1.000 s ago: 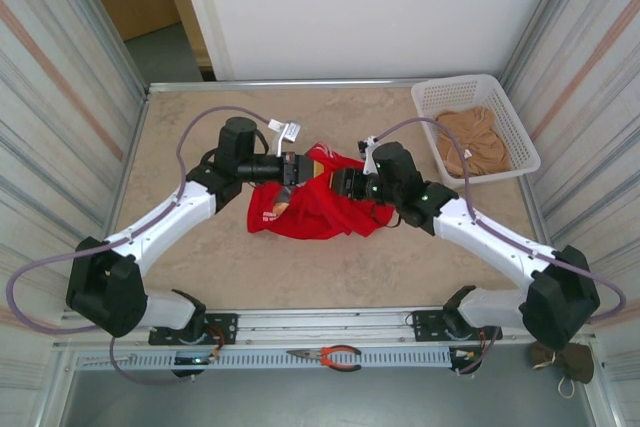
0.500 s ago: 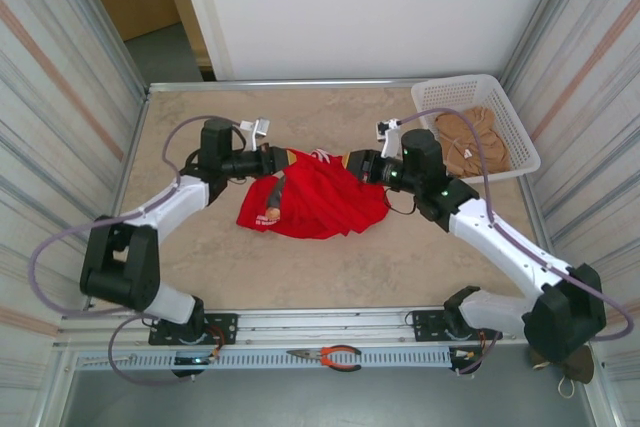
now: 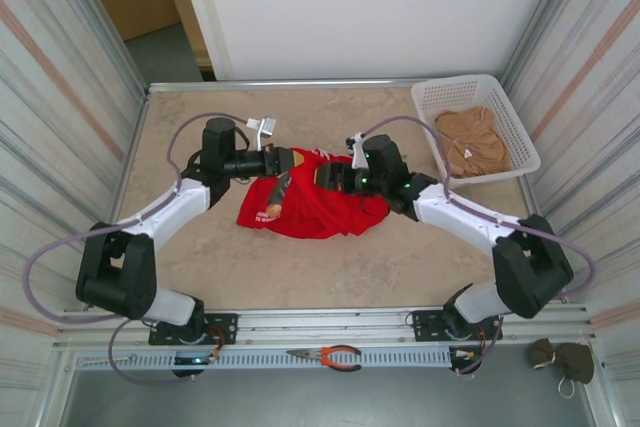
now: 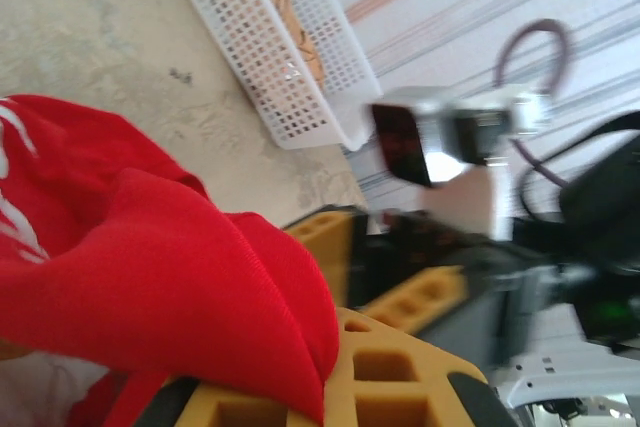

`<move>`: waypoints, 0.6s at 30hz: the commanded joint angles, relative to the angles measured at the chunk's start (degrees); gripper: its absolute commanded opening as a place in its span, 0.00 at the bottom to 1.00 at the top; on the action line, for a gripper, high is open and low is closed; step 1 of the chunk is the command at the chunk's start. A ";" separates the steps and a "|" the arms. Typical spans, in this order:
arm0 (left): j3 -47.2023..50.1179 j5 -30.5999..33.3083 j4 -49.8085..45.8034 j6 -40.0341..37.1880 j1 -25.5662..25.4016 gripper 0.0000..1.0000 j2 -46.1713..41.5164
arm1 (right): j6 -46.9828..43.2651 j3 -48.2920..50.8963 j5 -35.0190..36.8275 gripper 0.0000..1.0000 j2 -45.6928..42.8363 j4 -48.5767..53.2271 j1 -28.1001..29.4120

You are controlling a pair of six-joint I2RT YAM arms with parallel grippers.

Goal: Fold the inside-out t-shirt

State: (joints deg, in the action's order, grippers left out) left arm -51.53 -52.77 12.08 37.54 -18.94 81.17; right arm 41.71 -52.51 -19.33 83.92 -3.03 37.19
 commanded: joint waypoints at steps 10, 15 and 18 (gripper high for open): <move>-0.82 -1.57 -1.76 -0.08 -0.07 0.00 -4.82 | -3.40 -6.57 -4.55 0.00 9.59 -4.98 -3.38; 3.82 4.22 -0.94 2.00 6.97 0.00 -3.40 | -3.28 -1.11 -10.41 0.00 -0.80 -6.82 -4.67; 4.56 4.80 0.40 1.89 10.34 0.00 1.06 | -3.04 2.81 -13.88 0.00 -7.14 -9.37 -4.49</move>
State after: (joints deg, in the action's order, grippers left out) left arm -47.99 -50.09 10.61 38.81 -10.85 79.55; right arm 39.40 -52.12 -27.59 82.48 -8.60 32.34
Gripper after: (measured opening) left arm 0.065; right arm 0.050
